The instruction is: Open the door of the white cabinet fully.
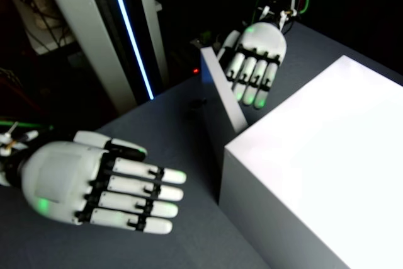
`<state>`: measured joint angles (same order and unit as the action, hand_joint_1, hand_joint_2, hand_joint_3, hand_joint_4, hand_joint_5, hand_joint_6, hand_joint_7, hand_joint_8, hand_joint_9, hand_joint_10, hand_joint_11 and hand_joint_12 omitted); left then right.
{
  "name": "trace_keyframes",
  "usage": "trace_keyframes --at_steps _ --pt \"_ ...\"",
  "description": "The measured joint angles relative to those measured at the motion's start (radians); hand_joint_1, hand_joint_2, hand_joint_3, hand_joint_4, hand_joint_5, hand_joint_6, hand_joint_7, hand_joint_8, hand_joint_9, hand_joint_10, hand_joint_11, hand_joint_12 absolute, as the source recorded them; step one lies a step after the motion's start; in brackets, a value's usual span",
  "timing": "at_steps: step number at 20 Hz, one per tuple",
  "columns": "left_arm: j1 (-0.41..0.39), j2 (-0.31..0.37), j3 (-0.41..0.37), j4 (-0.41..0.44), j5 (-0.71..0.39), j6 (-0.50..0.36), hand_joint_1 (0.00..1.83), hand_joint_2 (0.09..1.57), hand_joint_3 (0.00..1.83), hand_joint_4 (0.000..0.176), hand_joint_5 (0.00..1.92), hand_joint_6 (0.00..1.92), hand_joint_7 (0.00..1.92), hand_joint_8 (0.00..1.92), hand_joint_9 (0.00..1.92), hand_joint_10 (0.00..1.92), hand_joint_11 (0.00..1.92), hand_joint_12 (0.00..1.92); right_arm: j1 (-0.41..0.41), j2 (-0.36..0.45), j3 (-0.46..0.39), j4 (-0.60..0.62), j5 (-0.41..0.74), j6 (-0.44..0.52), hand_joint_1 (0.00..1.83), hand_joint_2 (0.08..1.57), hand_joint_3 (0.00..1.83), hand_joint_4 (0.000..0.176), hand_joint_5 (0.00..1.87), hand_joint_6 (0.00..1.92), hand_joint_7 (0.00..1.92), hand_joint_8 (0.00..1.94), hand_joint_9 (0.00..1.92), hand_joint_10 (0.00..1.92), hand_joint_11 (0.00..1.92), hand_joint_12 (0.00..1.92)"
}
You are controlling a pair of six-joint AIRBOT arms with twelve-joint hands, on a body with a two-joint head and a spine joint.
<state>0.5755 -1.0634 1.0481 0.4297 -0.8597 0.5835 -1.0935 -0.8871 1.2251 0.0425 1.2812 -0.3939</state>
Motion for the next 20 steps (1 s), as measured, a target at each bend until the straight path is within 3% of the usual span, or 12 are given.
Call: trace_keyframes --at_steps 2,5,9,11,12,14,15,18,20 --pt "-0.014 -0.024 0.008 0.030 0.006 -0.016 0.01 1.45 0.00 0.000 0.16 0.01 0.14 0.01 0.10 0.01 0.04 0.22 0.000 -0.002 0.002 -0.002 -0.001 0.000 0.49 1.41 0.00 0.000 0.29 0.00 0.24 0.00 0.14 0.00 0.09 0.00" --pt "-0.027 -0.051 0.017 0.061 0.013 -0.029 0.06 1.42 0.00 0.000 0.14 0.00 0.11 0.00 0.06 0.00 0.01 0.19 0.000 -0.002 0.002 -0.003 0.000 0.000 0.46 1.41 0.00 0.000 0.28 0.00 0.25 0.00 0.16 0.00 0.12 0.01" --pt "-0.042 -0.072 0.025 0.066 0.011 -0.031 0.28 1.35 0.00 0.000 0.12 0.01 0.11 0.02 0.06 0.02 0.06 0.14 0.006 -0.003 0.003 -0.002 0.001 0.000 0.43 1.40 0.00 0.000 0.28 0.00 0.24 0.00 0.16 0.00 0.12 0.01" --pt "-0.051 -0.098 0.040 0.077 0.014 -0.031 0.30 1.35 0.00 0.000 0.07 0.00 0.06 0.00 0.03 0.00 0.04 0.12 0.006 -0.006 0.004 -0.002 0.001 0.000 0.39 1.40 0.00 0.000 0.27 0.00 0.22 0.00 0.15 0.00 0.12 0.01" --pt "-0.061 -0.110 0.044 0.079 0.024 -0.031 0.31 1.35 0.00 0.000 0.10 0.01 0.09 0.01 0.06 0.01 0.09 0.14 0.006 -0.007 0.004 -0.004 0.000 0.000 0.37 1.39 0.00 0.014 0.26 0.00 0.21 0.00 0.14 0.00 0.11 0.00" --pt "-0.076 -0.129 0.049 0.087 0.024 -0.031 0.24 1.35 0.00 0.000 0.08 0.00 0.08 0.00 0.06 0.00 0.11 0.09 0.006 -0.007 0.005 -0.005 0.000 0.000 0.36 1.39 0.00 0.007 0.27 0.00 0.20 0.00 0.15 0.00 0.12 0.01" --pt "-0.076 -0.133 0.049 0.085 0.022 -0.032 0.30 1.33 0.00 0.000 0.08 0.00 0.07 0.00 0.06 0.00 0.11 0.08 0.006 -0.007 0.008 -0.006 0.000 0.000 0.35 1.39 0.00 0.000 0.27 0.00 0.20 0.00 0.14 0.00 0.12 0.01" --pt "-0.077 -0.144 0.061 0.089 0.032 -0.032 0.40 1.28 0.00 0.000 0.07 0.00 0.03 0.01 0.02 0.01 0.10 0.06 0.006 -0.009 0.009 -0.006 0.000 0.000 0.39 1.39 0.00 0.000 0.28 0.00 0.24 0.01 0.18 0.01 0.15 0.02" --pt "-0.077 -0.141 0.061 0.085 0.032 -0.032 0.27 1.32 0.01 0.000 0.04 0.00 0.02 0.00 0.00 0.00 0.07 0.04 0.006 -0.009 0.009 -0.005 0.000 0.001 0.39 1.39 0.00 0.000 0.28 0.00 0.24 0.00 0.17 0.00 0.14 0.01"
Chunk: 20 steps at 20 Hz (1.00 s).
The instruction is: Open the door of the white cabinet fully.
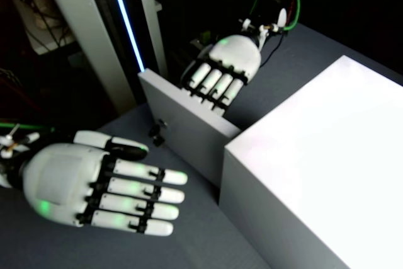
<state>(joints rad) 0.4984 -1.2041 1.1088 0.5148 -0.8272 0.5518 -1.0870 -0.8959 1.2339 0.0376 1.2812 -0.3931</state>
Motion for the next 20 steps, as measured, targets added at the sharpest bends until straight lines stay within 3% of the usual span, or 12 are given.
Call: trace_keyframes --at_steps 4,5,6,8,10,12,13,14,15,17,19,20 --pt "0.071 0.066 -0.032 -0.072 -0.032 0.001 0.16 1.40 0.01 0.000 0.09 0.01 0.10 0.01 0.06 0.01 0.12 0.05 0.000 0.000 0.000 0.002 0.000 0.003 0.37 1.37 0.00 0.009 0.27 0.00 0.20 0.00 0.15 0.00 0.12 0.00" --pt "0.089 0.088 -0.044 -0.098 -0.036 0.009 0.26 1.38 0.00 0.000 0.11 0.01 0.11 0.01 0.07 0.01 0.13 0.05 0.000 0.000 0.000 0.003 0.002 0.003 0.35 1.37 0.00 0.007 0.27 0.00 0.21 0.00 0.15 0.00 0.12 0.00" --pt "0.117 0.127 -0.063 -0.144 -0.050 0.045 0.17 1.42 0.02 0.000 0.12 0.01 0.10 0.00 0.08 0.01 0.14 0.05 0.000 0.001 -0.004 0.007 0.002 0.004 0.35 1.36 0.00 0.006 0.28 0.00 0.22 0.01 0.16 0.01 0.13 0.01" --pt "0.137 0.162 -0.077 -0.217 -0.088 0.080 0.25 1.44 0.01 0.000 0.15 0.01 0.12 0.00 0.13 0.01 0.16 0.06 0.000 0.003 -0.011 0.007 0.013 0.004 0.38 1.37 0.00 0.000 0.29 0.00 0.23 0.00 0.18 0.01 0.16 0.01" --pt "0.158 0.175 -0.097 -0.275 -0.126 0.114 0.03 1.48 0.02 0.000 0.11 0.01 0.09 0.01 0.10 0.01 0.11 0.04 0.000 0.003 -0.012 0.006 0.029 0.004 0.36 1.38 0.00 0.000 0.29 0.00 0.23 0.00 0.17 0.00 0.14 0.00" --pt "0.204 0.203 -0.116 -0.296 -0.164 0.136 0.00 1.48 0.00 0.000 0.15 0.00 0.12 0.00 0.12 0.00 0.13 0.06 0.000 0.004 -0.013 0.018 0.035 0.004 0.35 1.37 0.00 0.006 0.30 0.00 0.24 0.01 0.17 0.00 0.13 0.00" --pt "0.241 0.227 -0.127 -0.328 -0.195 0.142 0.00 1.48 0.00 0.000 0.14 0.00 0.10 0.00 0.11 0.00 0.11 0.05 0.000 0.005 -0.014 0.023 0.043 0.005 0.35 1.38 0.00 0.008 0.29 0.00 0.24 0.01 0.17 0.00 0.13 0.00" --pt "0.277 0.257 -0.138 -0.370 -0.219 0.166 0.00 1.49 0.00 0.000 0.16 0.00 0.14 0.00 0.17 0.01 0.02 0.43 0.000 0.009 -0.018 0.030 0.046 0.004 0.34 1.37 0.00 0.014 0.28 0.00 0.25 0.00 0.17 0.00 0.13 0.00" --pt "0.323 0.300 -0.152 -0.455 -0.255 0.193 0.00 1.46 0.00 0.000 0.13 0.00 0.11 0.00 0.12 0.01 0.00 0.40 0.000 0.011 -0.024 0.042 0.061 0.005 0.36 1.37 0.00 0.018 0.28 0.00 0.26 0.01 0.17 0.00 0.12 0.00" --pt "0.367 0.345 -0.164 -0.546 -0.310 0.216 0.02 1.41 0.00 0.000 0.10 0.00 0.09 0.00 0.07 0.00 0.00 0.31 -0.001 0.013 -0.027 0.045 0.083 0.005 0.36 1.38 0.00 0.020 0.28 0.00 0.25 0.00 0.16 0.00 0.11 0.00" --pt "0.408 0.381 -0.171 -0.618 -0.376 0.233 0.09 1.43 0.00 0.000 0.14 0.01 0.13 0.01 0.10 0.01 0.00 0.41 -0.002 0.014 -0.031 0.044 0.095 0.005 0.37 1.39 0.00 0.021 0.27 0.00 0.24 0.00 0.14 0.00 0.10 0.00" --pt "0.421 0.391 -0.180 -0.629 -0.408 0.237 0.17 1.45 0.01 0.000 0.12 0.01 0.13 0.00 0.10 0.01 0.00 0.30 -0.002 0.014 -0.031 0.044 0.098 0.005 0.35 1.39 0.00 0.025 0.27 0.00 0.25 0.00 0.16 0.00 0.12 0.01"
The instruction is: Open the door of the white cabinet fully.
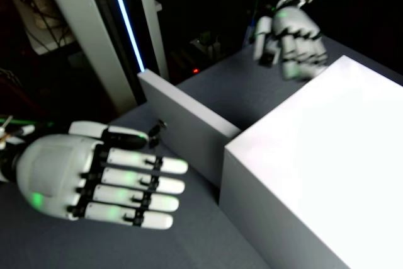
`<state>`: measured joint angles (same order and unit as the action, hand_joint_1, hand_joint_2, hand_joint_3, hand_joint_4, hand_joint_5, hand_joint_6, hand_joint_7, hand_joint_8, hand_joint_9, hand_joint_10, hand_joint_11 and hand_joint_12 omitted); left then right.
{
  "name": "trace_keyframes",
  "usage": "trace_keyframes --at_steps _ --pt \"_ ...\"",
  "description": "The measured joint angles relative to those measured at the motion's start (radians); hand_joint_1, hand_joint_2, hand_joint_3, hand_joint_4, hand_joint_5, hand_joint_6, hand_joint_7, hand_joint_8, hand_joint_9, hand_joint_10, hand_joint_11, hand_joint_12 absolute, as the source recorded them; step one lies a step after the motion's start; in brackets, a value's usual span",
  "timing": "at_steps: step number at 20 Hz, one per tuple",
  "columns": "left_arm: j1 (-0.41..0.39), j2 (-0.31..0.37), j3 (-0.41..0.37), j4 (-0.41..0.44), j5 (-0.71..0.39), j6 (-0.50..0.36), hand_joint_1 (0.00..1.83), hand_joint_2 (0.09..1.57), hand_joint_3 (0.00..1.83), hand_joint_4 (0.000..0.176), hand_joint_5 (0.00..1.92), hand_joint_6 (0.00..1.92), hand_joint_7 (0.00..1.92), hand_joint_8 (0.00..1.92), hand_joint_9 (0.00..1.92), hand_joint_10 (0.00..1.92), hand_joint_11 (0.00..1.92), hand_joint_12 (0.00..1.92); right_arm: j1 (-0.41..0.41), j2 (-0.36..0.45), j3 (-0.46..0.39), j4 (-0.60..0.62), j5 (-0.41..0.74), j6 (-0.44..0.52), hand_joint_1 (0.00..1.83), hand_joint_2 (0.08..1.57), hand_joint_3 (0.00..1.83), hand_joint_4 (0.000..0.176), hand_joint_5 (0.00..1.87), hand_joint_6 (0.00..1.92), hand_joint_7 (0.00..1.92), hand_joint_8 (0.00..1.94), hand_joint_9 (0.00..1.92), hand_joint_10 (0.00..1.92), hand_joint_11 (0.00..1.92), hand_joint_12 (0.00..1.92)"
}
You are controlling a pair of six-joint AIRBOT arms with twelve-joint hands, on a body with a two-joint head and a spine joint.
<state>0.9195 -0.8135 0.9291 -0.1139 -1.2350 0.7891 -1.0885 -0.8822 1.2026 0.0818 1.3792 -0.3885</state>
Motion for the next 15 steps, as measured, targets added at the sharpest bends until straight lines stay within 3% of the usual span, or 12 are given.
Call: trace_keyframes --at_steps 1,3,4,6,8,10,12,15 --pt "0.002 0.003 -0.006 0.000 -0.011 0.008 0.16 1.47 0.01 0.000 0.10 0.00 0.13 0.00 0.11 0.01 0.00 0.29 0.000 0.000 0.000 0.002 0.001 0.000 0.34 1.38 0.00 0.022 0.27 0.00 0.25 0.00 0.16 0.00 0.12 0.01" --pt "0.013 0.009 -0.010 0.010 -0.047 0.016 0.18 1.47 0.00 0.000 0.09 0.00 0.11 0.00 0.09 0.00 0.00 0.23 -0.003 0.000 0.000 0.006 0.008 0.000 0.33 1.38 0.00 0.036 0.27 0.00 0.25 0.00 0.17 0.01 0.12 0.01" --pt "0.019 0.010 -0.010 0.004 -0.063 0.019 0.21 1.46 0.00 0.000 0.09 0.00 0.08 0.01 0.06 0.01 0.00 0.12 -0.003 0.000 0.000 0.008 0.006 0.000 0.33 1.38 0.00 0.030 0.27 0.00 0.25 0.00 0.14 0.00 0.09 0.00" --pt "0.021 0.019 -0.011 -0.023 -0.077 0.027 0.22 1.42 0.00 0.000 0.11 0.00 0.10 0.01 0.06 0.01 0.00 0.10 -0.008 0.001 0.000 0.012 0.008 0.000 0.36 1.39 0.00 0.003 0.29 0.01 0.23 0.00 0.15 0.00 0.08 0.01" --pt "0.022 0.023 -0.013 -0.065 -0.116 0.040 0.16 1.40 0.00 0.000 0.12 0.00 0.11 0.00 0.08 0.00 0.00 0.15 -0.008 0.001 -0.002 0.021 0.019 0.000 0.37 1.41 0.01 0.000 0.29 0.00 0.23 0.00 0.16 0.01 0.10 0.01" --pt "0.029 0.023 -0.009 -0.085 -0.148 0.041 0.38 1.44 0.00 0.000 0.14 0.00 0.12 0.00 0.06 0.01 0.00 0.07 -0.008 0.001 -0.006 0.029 0.040 0.000 0.42 1.42 0.00 0.000 0.31 0.00 0.27 0.01 0.19 0.01 0.13 0.03" --pt "0.036 0.023 -0.009 -0.095 -0.171 0.041 0.38 1.43 0.00 0.000 0.14 0.00 0.08 0.00 0.00 0.00 0.00 0.00 -0.008 0.001 -0.017 0.056 0.079 -0.001 0.53 1.41 0.00 0.000 0.33 0.01 0.29 0.01 0.21 0.01 0.16 0.04" --pt "0.042 0.023 -0.008 -0.116 -0.187 0.037 0.32 1.35 0.00 0.000 0.14 0.00 0.16 0.01 0.08 0.01 0.00 0.00 -0.013 0.002 -0.034 0.071 0.156 -0.003 0.59 1.42 0.00 0.000 0.34 0.00 0.32 0.00 0.29 0.01 0.27 0.06"
